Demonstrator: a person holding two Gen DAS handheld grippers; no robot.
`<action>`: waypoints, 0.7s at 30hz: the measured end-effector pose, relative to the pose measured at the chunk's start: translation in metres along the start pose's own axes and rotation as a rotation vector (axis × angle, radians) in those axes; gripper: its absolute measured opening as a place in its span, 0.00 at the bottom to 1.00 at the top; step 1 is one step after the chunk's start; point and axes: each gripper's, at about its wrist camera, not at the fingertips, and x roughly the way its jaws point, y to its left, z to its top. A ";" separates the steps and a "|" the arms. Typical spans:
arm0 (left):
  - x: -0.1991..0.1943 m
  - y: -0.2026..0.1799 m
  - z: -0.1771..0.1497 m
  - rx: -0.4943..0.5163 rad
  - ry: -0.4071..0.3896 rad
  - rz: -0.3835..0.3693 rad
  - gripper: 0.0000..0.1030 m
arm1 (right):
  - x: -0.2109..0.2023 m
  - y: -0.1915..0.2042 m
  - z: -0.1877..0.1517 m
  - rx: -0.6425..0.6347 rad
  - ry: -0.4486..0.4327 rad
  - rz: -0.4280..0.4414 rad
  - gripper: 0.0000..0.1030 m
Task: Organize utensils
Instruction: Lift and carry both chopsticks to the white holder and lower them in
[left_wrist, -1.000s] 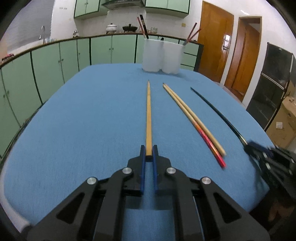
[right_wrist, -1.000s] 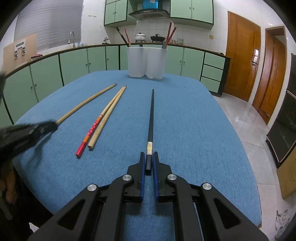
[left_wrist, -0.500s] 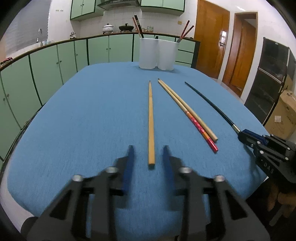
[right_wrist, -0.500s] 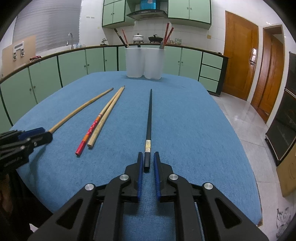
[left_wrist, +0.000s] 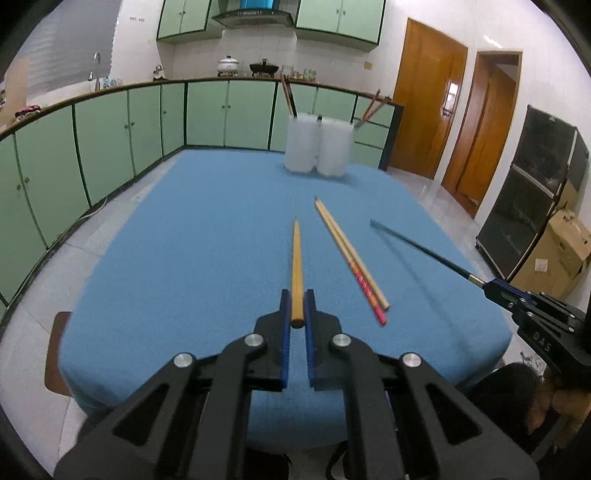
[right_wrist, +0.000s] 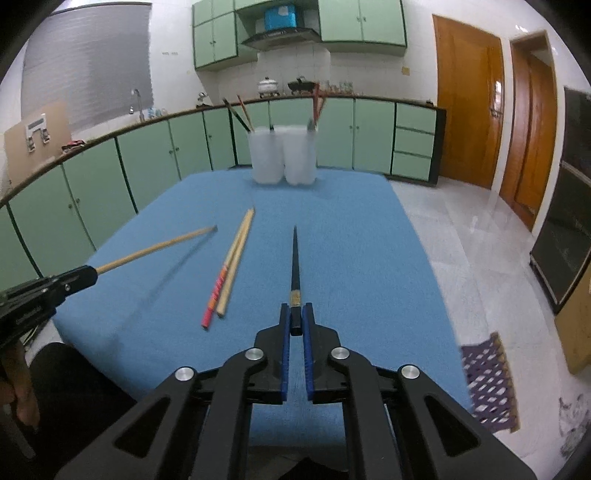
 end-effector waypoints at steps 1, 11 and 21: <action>-0.005 0.000 0.005 0.003 -0.006 -0.002 0.06 | -0.007 0.001 0.006 -0.010 -0.008 0.002 0.06; -0.049 -0.011 0.059 0.075 -0.054 -0.016 0.06 | -0.046 0.013 0.078 -0.111 -0.027 0.043 0.06; -0.041 -0.014 0.091 0.134 -0.021 -0.048 0.06 | -0.015 0.011 0.124 -0.131 0.050 0.085 0.06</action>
